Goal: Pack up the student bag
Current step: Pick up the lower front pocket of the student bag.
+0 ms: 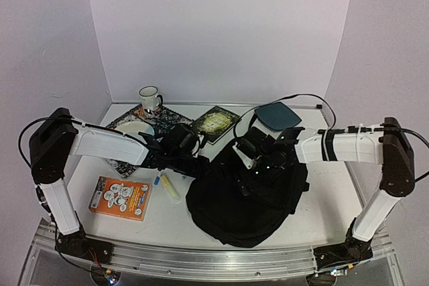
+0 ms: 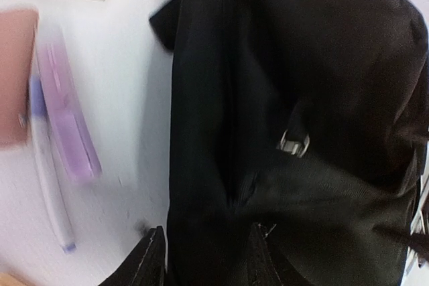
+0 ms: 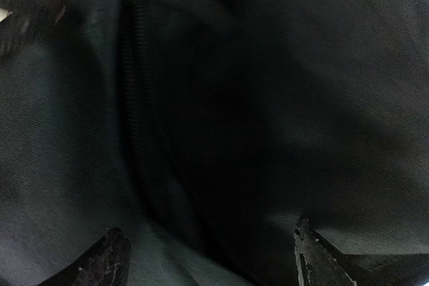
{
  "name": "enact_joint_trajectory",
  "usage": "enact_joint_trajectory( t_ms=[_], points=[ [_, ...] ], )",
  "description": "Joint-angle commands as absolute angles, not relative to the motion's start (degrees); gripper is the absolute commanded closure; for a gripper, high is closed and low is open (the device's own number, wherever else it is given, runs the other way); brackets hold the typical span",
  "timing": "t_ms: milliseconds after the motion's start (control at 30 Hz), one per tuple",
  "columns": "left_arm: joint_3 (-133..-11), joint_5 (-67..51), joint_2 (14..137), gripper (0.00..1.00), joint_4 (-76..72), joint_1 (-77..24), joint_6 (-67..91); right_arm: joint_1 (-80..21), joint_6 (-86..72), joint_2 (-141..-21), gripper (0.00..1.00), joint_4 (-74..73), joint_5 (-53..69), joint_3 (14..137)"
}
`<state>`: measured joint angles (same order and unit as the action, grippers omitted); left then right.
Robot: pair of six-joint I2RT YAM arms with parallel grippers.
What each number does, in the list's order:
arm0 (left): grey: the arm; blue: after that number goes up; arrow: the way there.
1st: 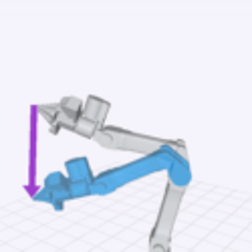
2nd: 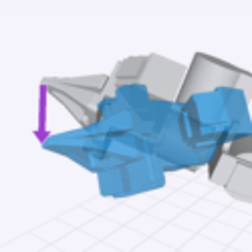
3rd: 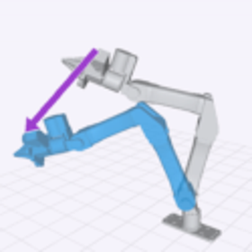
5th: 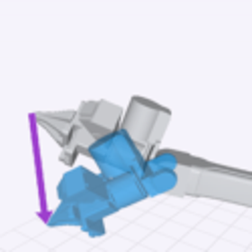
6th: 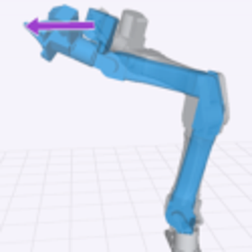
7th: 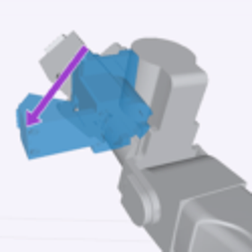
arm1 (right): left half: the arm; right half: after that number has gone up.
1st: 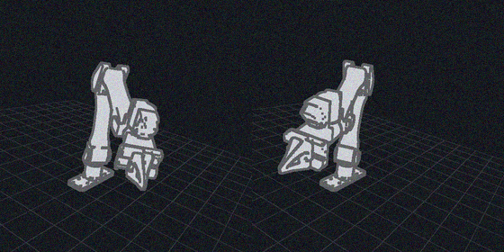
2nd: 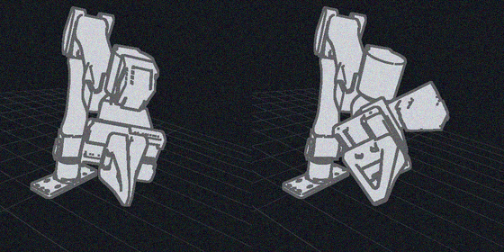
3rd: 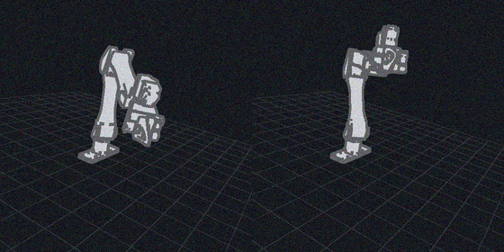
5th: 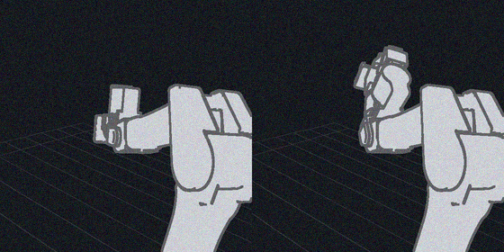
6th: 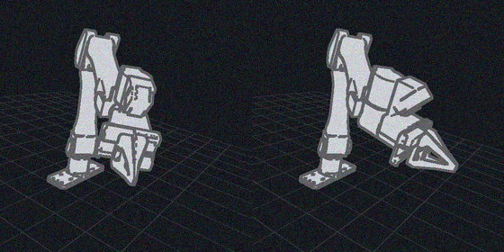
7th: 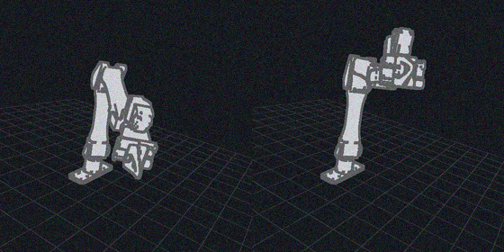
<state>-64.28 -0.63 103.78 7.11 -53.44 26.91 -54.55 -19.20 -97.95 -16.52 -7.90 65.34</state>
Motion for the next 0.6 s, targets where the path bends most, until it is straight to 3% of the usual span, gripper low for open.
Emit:
enact_joint_trajectory(
  t_ms=[0,100,300,567],
  points=[
    [-68.8,5.0,103.2,0.56,6.9,-53.3,21.9,-55.2,-21.7,-100.6,0.15,-20.1,-11.3,68.1],
    [-68.3,6.9,101.0,0.48,6.9,-53.3,22.6,-55.3,-21.5,-100.6,0.16,-20.6,-11.4,69.0],
    [-66.6,6.8,97.2,0.42,6.9,-53.3,29.9,-55.4,-17.7,-99.2,0.29,-20.0,-3.9,70.2],
    [-67.3,-2.8,99.8,0.41,4.5,-53.3,42.6,-55.5,-15.6,-97.8,0.57,-16.3,5.0,67.2]
  ],
)
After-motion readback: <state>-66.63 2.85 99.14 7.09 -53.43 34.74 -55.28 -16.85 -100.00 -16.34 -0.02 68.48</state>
